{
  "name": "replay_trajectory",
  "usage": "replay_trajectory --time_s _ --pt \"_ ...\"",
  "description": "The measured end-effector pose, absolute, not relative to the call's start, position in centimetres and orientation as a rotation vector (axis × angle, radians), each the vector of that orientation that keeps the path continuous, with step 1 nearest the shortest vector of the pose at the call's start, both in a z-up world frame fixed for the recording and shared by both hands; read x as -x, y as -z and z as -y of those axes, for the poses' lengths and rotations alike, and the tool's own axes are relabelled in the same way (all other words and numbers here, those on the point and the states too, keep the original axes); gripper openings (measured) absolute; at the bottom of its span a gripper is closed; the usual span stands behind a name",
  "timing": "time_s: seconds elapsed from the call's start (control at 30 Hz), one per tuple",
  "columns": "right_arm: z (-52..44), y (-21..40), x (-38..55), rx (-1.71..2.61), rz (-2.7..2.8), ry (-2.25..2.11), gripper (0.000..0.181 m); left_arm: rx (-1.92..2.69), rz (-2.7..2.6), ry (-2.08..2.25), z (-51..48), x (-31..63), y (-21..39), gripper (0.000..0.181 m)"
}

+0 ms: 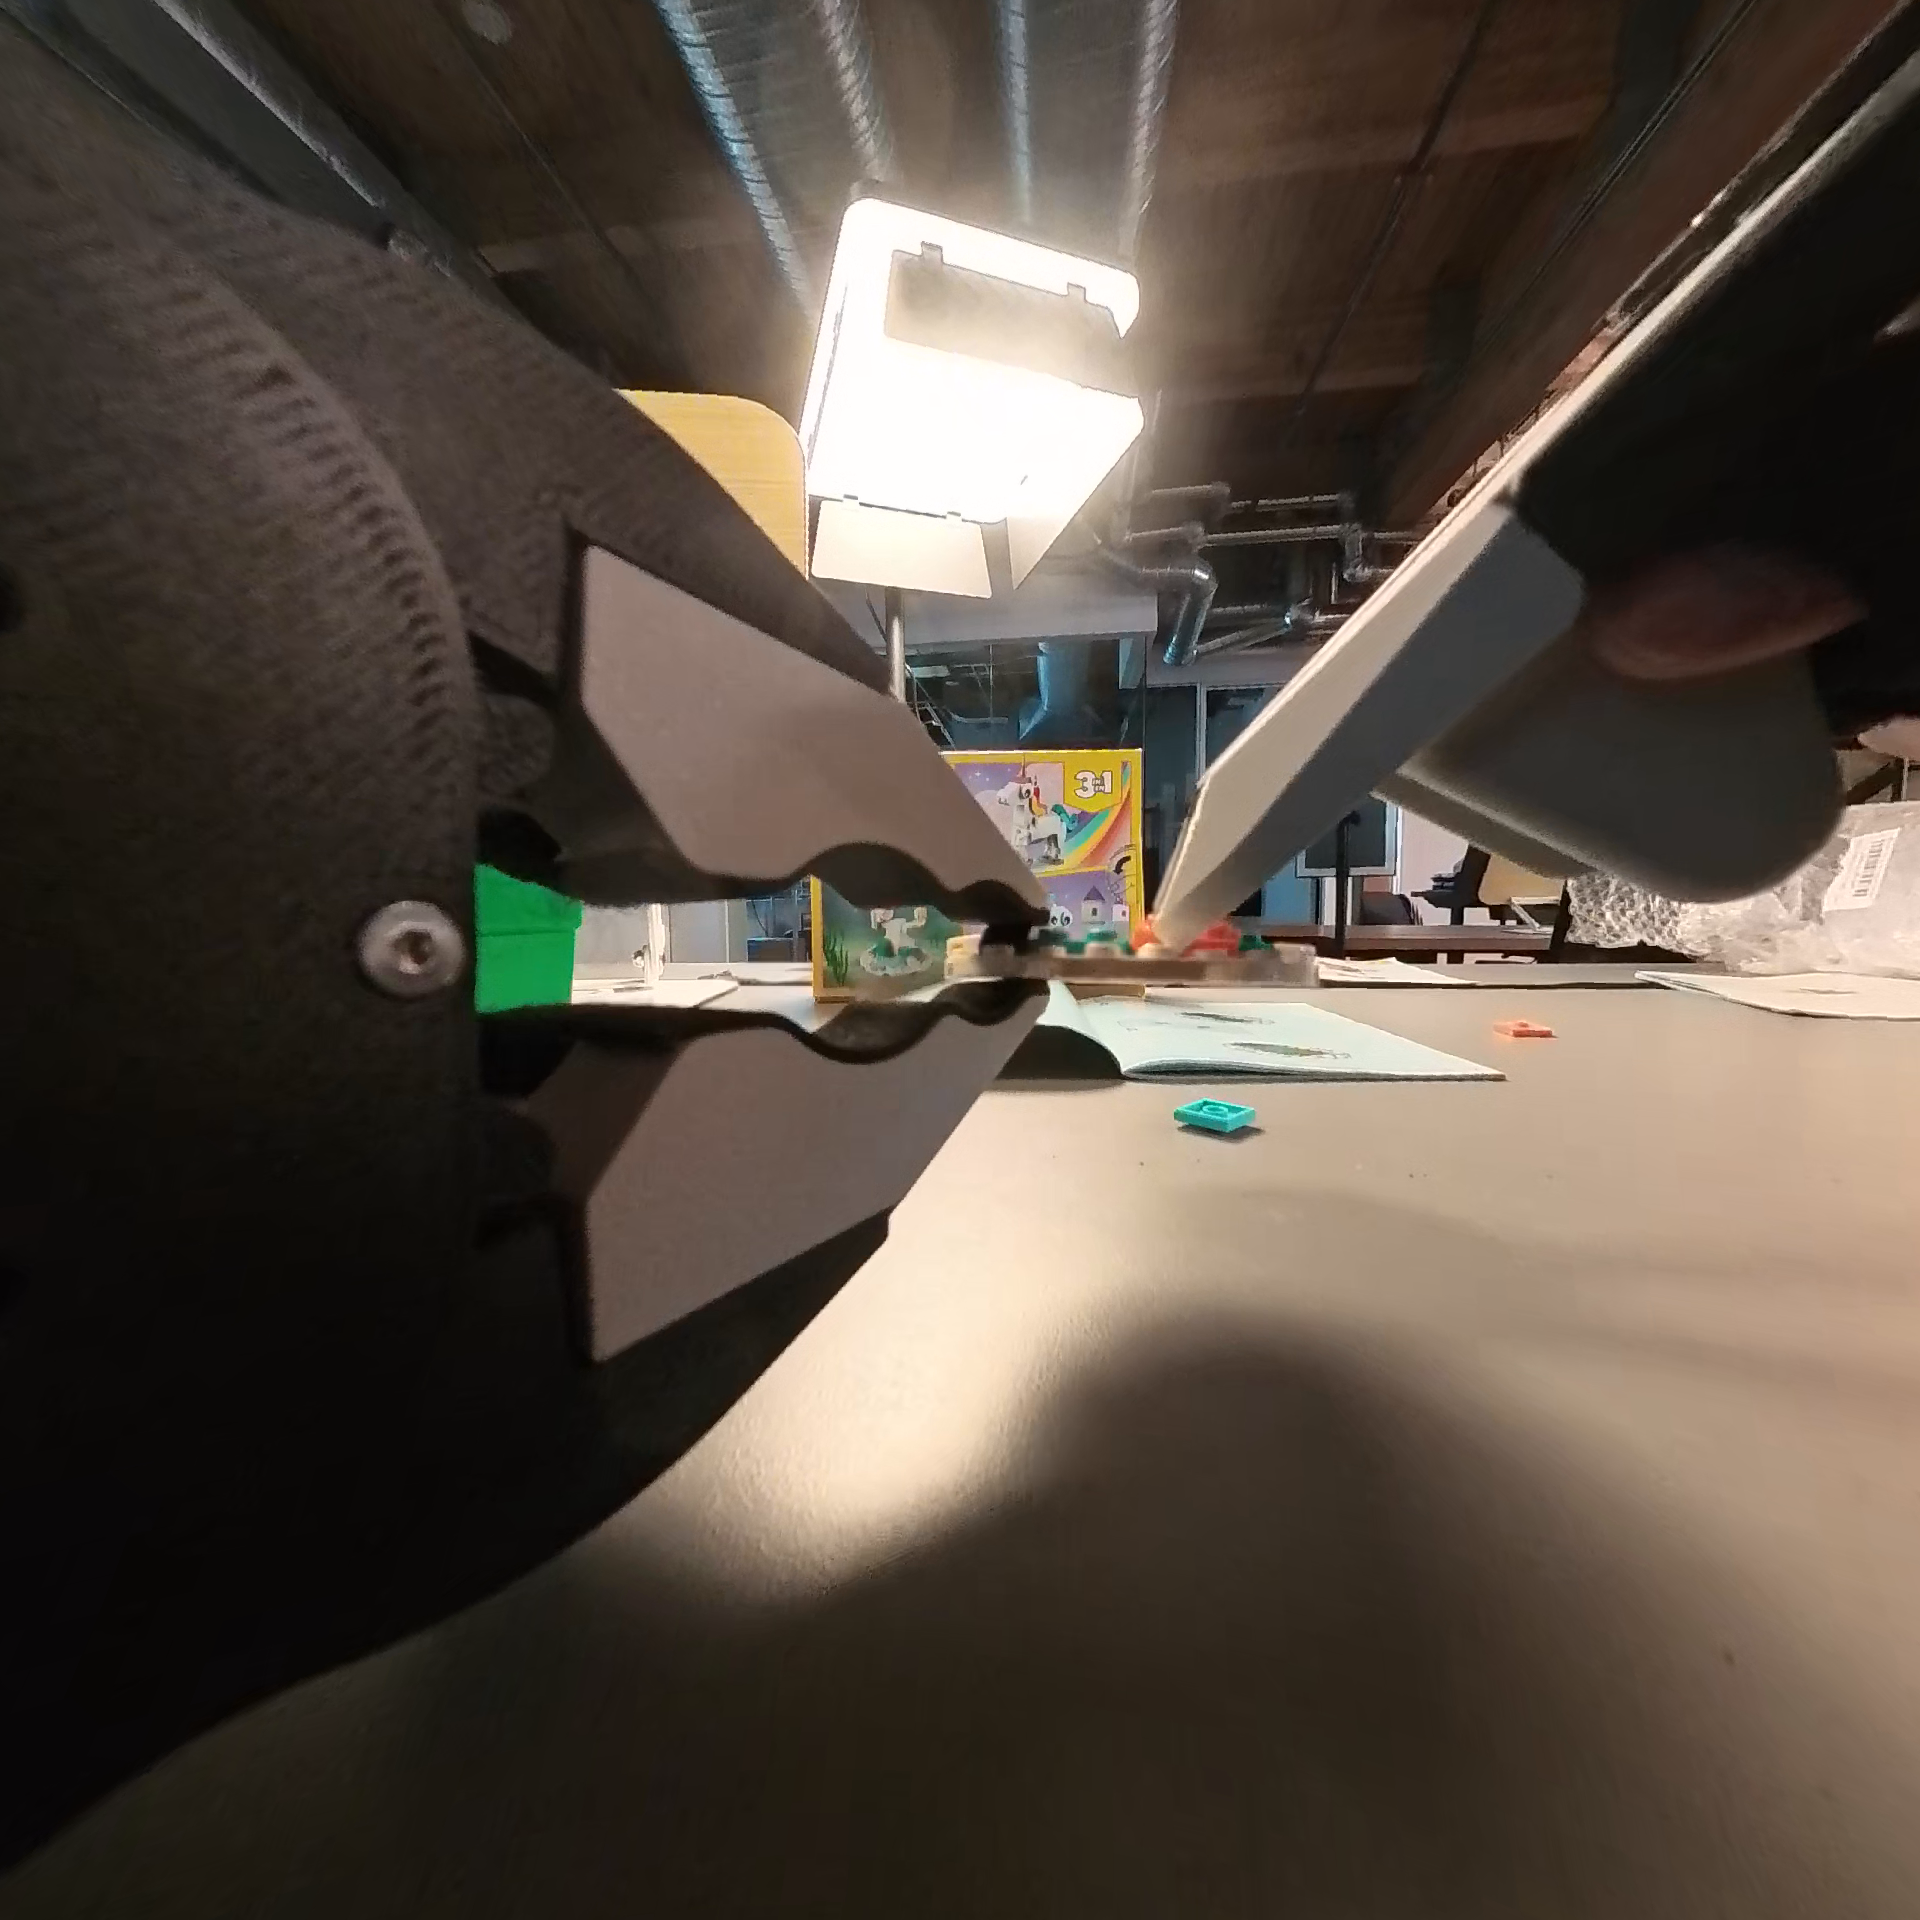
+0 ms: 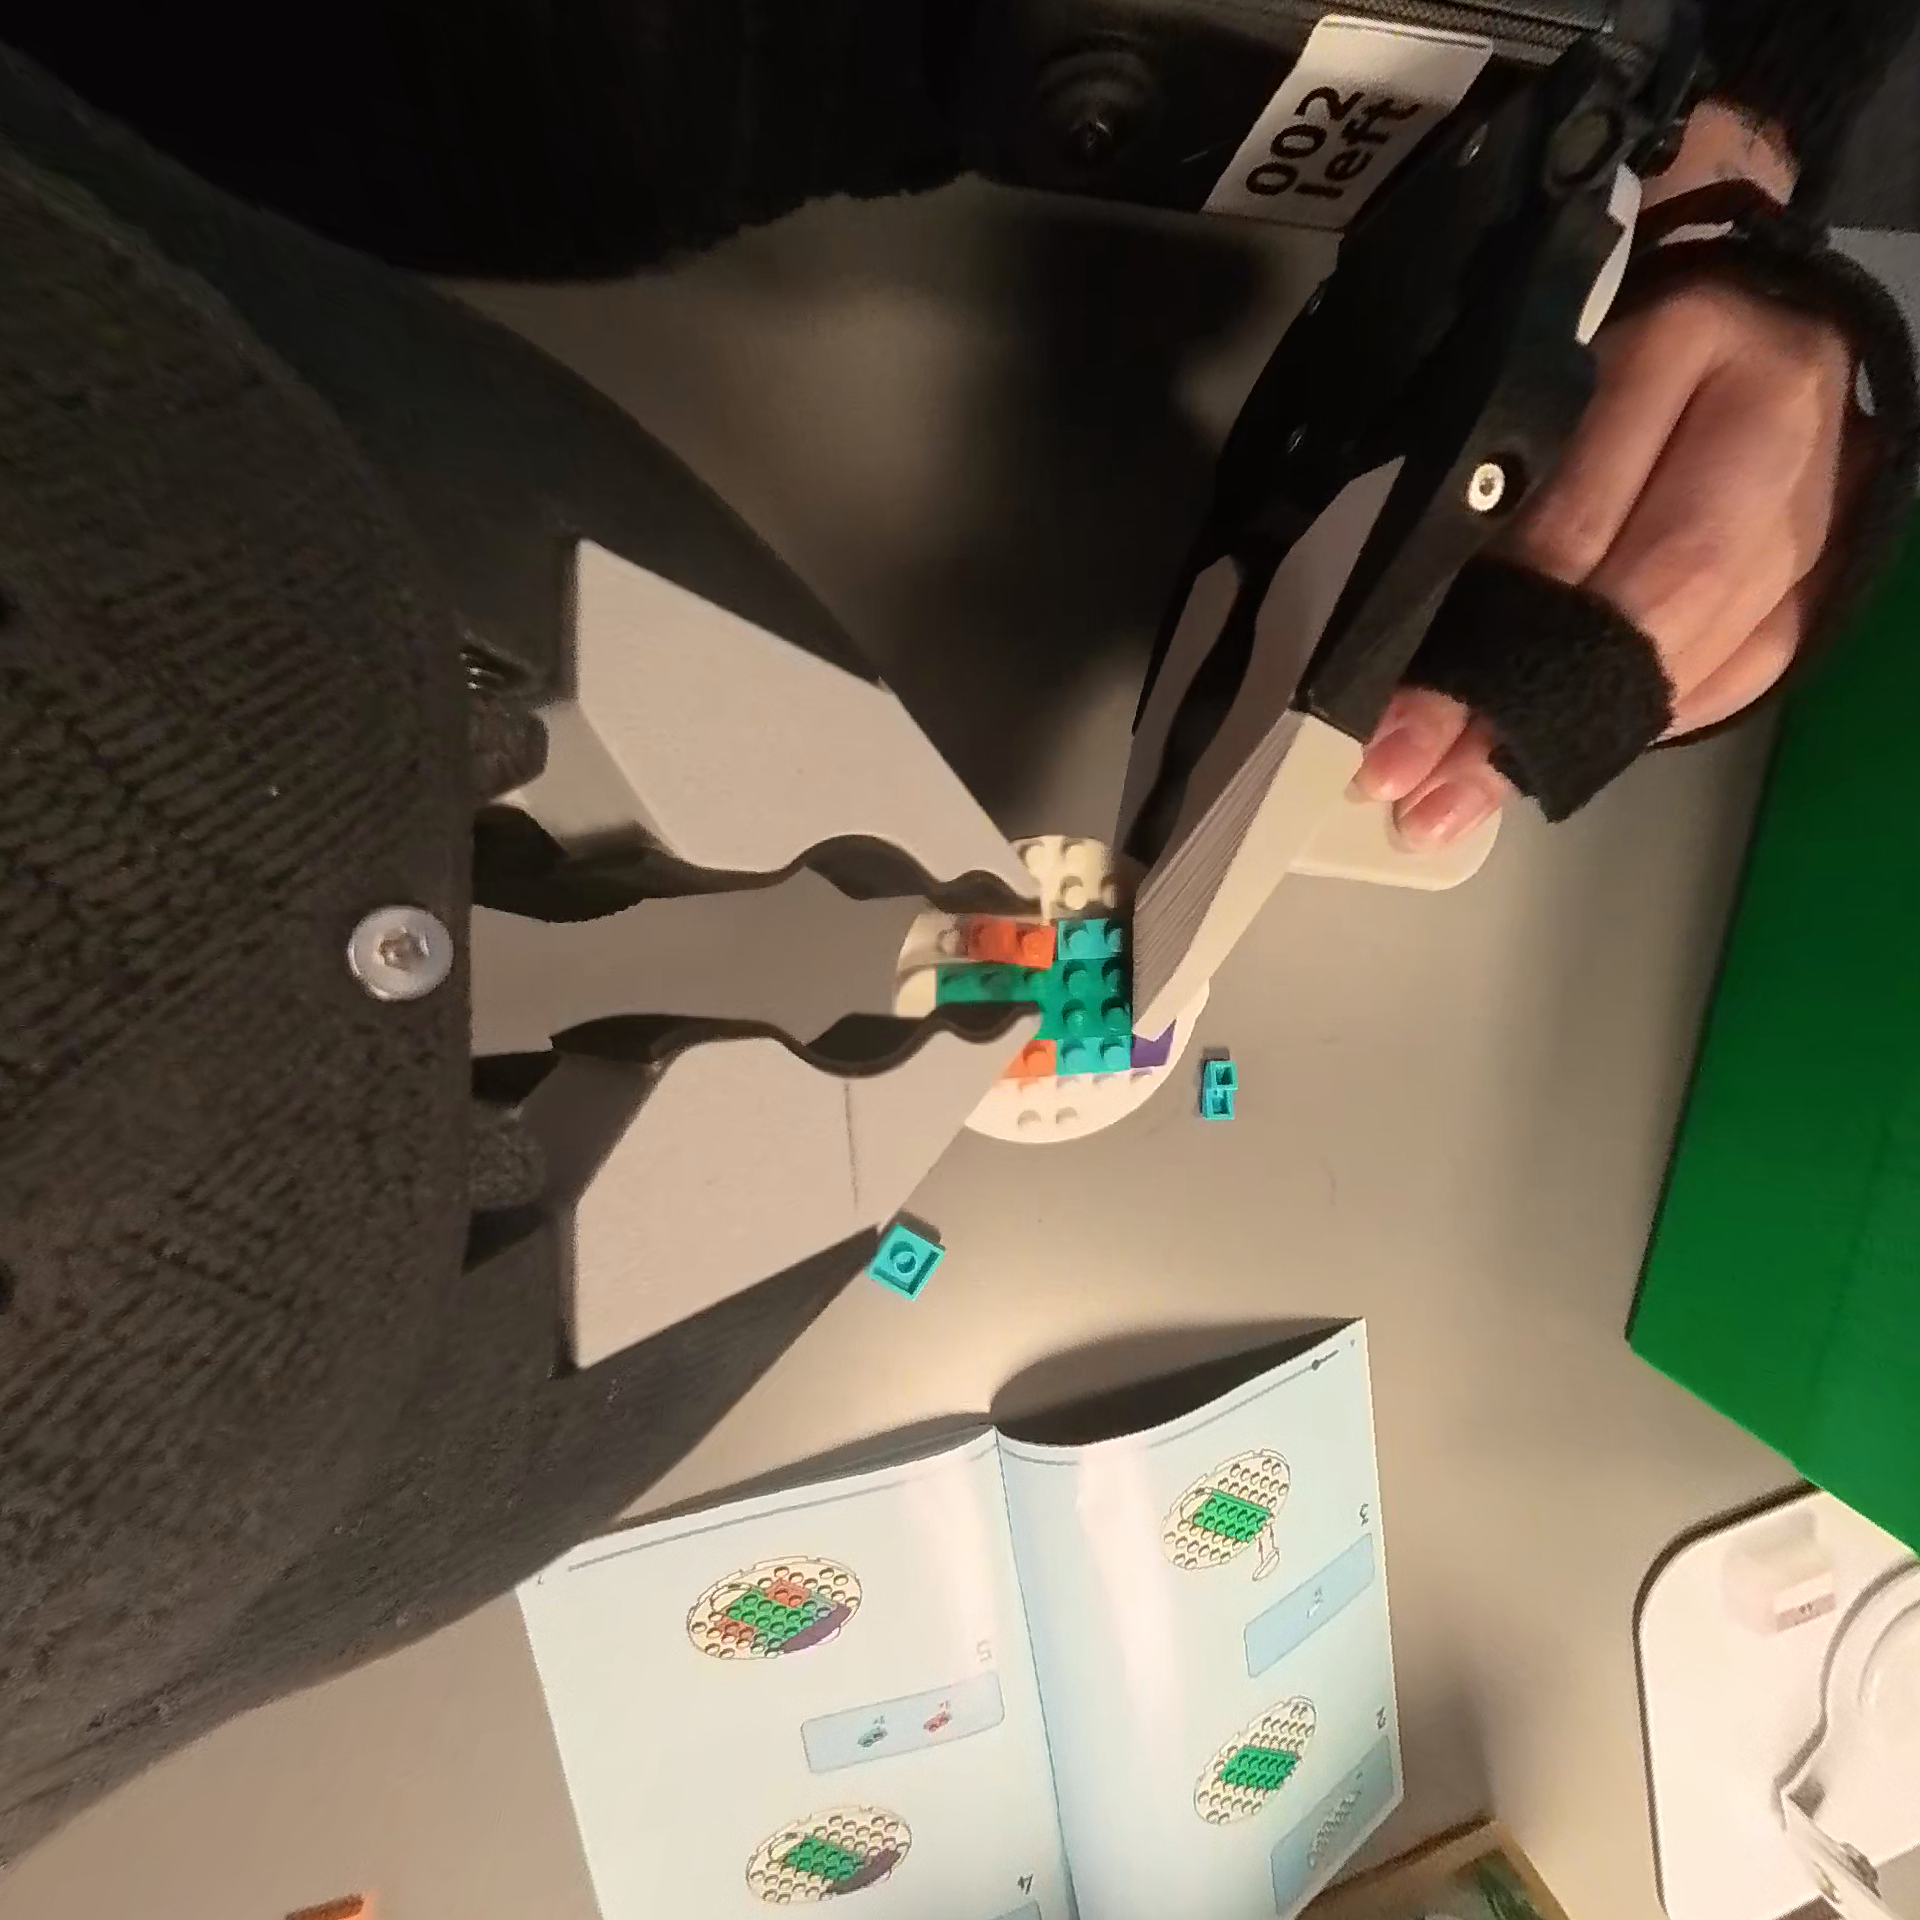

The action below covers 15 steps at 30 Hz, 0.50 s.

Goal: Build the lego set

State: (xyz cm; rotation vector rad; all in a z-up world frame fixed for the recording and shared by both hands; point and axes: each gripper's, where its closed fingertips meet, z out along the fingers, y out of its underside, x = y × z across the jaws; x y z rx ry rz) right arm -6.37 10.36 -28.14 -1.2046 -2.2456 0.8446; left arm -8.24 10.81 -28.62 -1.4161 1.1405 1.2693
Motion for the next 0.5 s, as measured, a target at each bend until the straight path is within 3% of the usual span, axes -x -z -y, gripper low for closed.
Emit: replay_trajectory --time_s 0.23,0.5 --pt "-11.2 26.8 6.3 0.998 2.162 -0.845 0.05 1.445 -1.131 -1.255 -10.9 8.5 28.8 0.009" --pt "-9.9 28.8 5.5 0.146 2.061 -0.36 0.041 1.525 -1.072 -1.153 -10.9 8.7 28.9 0.009"
